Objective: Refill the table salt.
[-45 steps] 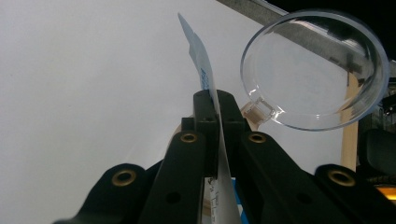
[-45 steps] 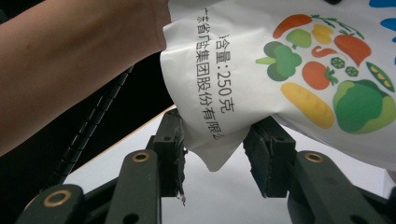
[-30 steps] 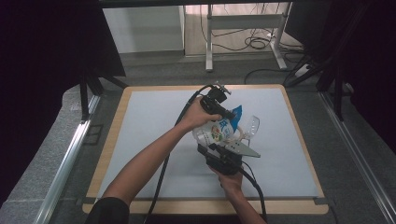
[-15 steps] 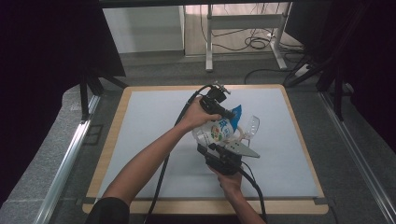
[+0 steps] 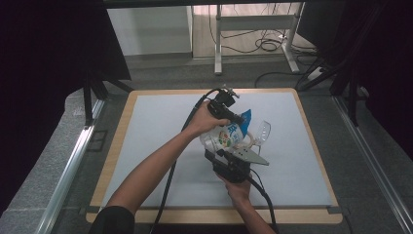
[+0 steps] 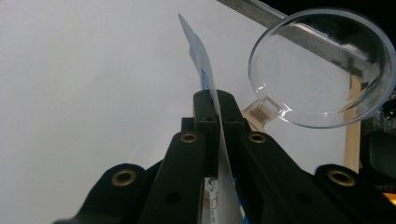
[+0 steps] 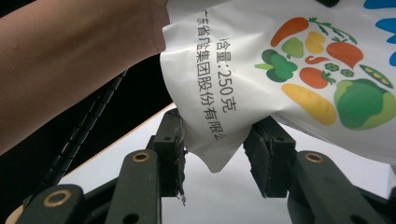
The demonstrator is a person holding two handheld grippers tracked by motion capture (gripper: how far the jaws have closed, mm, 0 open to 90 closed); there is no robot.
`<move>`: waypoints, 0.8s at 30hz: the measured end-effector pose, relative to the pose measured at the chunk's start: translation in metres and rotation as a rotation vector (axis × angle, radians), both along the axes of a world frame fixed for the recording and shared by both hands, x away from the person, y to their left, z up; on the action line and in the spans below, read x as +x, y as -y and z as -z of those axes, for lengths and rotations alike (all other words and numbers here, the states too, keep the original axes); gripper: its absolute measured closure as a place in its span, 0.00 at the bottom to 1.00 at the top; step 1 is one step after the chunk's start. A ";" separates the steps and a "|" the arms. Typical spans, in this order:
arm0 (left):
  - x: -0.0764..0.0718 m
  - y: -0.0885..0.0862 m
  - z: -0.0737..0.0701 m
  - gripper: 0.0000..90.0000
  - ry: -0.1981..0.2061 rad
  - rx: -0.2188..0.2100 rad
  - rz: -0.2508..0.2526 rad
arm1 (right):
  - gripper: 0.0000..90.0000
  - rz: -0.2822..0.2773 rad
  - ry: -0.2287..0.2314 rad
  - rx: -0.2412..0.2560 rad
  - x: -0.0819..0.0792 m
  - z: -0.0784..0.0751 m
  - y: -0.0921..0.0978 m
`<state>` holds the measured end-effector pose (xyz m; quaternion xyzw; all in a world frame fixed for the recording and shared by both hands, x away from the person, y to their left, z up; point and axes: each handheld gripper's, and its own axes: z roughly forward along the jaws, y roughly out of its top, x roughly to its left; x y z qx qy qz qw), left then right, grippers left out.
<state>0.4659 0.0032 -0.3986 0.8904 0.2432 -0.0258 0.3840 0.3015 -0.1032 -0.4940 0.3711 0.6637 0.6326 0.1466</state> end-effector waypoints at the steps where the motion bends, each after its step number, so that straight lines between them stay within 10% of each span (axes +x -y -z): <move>1: 0.000 0.000 0.000 1.00 0.000 0.000 0.000 | 0.66 0.000 0.000 0.000 0.000 0.000 0.000; 24: 0.003 0.000 -0.001 1.00 -0.005 0.019 0.000 | 0.66 0.035 -0.006 0.018 0.001 -0.001 -0.005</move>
